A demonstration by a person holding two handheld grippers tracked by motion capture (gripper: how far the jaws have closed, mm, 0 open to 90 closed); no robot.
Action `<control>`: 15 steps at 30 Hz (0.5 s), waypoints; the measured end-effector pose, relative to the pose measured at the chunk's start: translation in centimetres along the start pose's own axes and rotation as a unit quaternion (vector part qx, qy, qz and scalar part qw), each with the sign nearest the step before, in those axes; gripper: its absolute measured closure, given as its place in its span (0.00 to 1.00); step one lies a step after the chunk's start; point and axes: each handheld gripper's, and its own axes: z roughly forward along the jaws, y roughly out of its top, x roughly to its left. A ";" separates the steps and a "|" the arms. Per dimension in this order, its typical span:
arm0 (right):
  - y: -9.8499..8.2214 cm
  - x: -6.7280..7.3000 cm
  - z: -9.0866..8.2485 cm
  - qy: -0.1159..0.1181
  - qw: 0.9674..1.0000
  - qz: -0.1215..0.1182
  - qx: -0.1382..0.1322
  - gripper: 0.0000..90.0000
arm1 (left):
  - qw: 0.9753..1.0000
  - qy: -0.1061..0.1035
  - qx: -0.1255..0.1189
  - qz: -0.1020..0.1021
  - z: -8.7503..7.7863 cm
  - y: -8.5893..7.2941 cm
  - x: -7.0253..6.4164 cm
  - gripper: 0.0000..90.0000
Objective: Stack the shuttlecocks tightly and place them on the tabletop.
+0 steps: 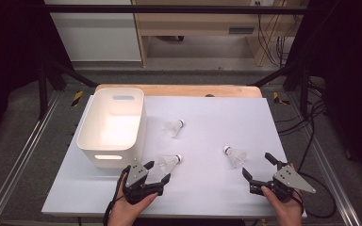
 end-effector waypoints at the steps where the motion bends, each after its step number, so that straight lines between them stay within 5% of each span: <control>1: -0.1 0.0 0.0 -0.002 1.000 0.000 0.003 0.04 | 1.000 -0.003 0.005 0.001 0.2 0.0 -0.1 0.33; 15: -0.1 0.0 0.0 -0.005 1.000 -0.004 0.009 0.05 | 0.999 -0.002 0.040 0.002 2.3 -0.2 0.3 0.53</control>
